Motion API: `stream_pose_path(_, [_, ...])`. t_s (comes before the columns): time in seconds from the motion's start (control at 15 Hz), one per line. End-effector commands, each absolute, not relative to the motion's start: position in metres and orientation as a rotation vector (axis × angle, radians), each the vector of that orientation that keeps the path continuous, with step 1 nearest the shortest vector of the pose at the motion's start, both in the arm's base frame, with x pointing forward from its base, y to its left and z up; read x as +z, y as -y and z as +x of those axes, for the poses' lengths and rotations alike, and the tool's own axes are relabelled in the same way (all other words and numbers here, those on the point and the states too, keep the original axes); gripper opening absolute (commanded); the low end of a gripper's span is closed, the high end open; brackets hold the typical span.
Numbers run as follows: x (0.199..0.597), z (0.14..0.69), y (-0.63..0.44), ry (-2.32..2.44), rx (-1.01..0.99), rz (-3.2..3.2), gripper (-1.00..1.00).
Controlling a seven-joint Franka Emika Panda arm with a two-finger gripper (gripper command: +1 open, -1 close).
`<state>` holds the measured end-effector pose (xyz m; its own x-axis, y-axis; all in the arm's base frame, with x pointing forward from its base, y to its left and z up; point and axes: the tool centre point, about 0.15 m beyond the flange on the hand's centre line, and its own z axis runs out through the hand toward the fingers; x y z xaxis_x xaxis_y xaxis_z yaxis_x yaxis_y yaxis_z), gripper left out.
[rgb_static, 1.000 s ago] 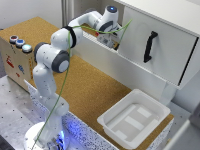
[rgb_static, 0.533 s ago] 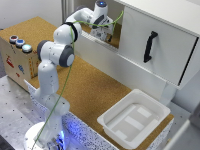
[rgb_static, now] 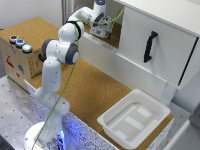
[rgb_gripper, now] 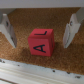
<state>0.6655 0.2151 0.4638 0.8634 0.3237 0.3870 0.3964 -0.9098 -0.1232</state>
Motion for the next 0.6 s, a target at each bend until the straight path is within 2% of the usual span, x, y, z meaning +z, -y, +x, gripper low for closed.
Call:
stream_pose_path(0.0, [0.470,0.685,-0.236,0.578,-0.431,-2.948,-1.00])
stream_pose_path(0.53, [0.487,0.663,-0.223,0.524,-0.506,-2.969,-1.00])
